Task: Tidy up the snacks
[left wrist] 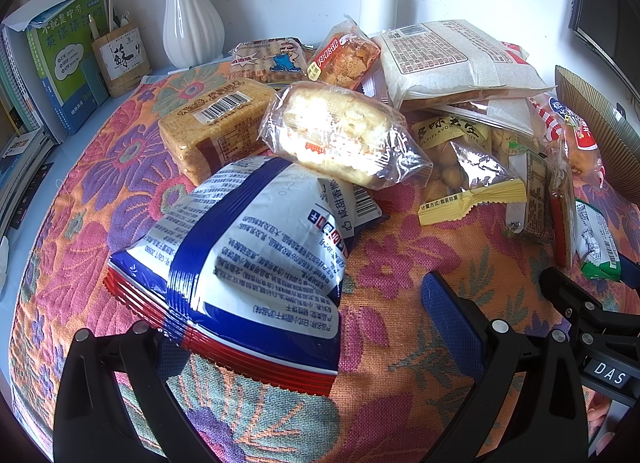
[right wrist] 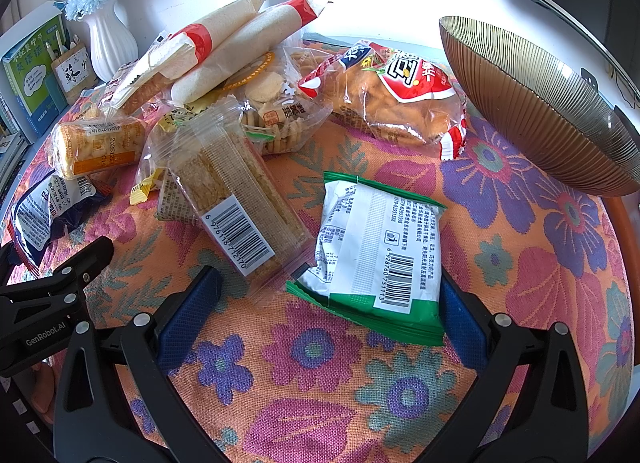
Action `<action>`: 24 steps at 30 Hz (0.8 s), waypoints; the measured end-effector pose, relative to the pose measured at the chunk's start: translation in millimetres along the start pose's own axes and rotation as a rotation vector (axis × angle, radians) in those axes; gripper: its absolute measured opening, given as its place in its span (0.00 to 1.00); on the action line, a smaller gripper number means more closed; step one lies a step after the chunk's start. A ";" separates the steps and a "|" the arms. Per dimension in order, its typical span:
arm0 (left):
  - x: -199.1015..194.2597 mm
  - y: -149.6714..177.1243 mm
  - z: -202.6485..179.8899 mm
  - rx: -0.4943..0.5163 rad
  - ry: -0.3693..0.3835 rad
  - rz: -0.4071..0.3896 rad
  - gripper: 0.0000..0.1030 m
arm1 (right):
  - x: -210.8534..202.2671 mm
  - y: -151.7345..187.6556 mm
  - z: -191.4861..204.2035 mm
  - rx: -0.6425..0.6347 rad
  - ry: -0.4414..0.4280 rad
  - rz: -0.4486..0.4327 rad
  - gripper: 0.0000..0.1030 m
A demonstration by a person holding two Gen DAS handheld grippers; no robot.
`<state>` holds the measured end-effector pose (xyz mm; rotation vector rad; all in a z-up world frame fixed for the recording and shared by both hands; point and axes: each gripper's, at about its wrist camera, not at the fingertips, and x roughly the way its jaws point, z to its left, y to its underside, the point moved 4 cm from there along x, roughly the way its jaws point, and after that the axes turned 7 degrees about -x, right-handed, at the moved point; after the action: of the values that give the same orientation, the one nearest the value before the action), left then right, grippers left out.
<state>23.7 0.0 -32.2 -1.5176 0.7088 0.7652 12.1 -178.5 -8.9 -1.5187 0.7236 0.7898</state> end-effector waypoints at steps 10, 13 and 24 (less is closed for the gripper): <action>0.0 0.0 -0.1 0.001 -0.001 0.000 0.95 | 0.0 0.0 0.1 0.000 0.000 0.000 0.97; 0.1 0.1 0.2 0.001 -0.001 0.000 0.95 | 0.0 0.0 0.1 0.000 0.000 0.000 0.97; -13.9 8.0 15.3 -0.046 0.024 0.118 0.95 | -3.6 -0.1 -4.8 -0.053 -0.072 0.054 0.97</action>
<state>8.1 14.6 -26.5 -1.5392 0.8091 0.8575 10.4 -183.2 -5.7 -1.5156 0.6973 0.9064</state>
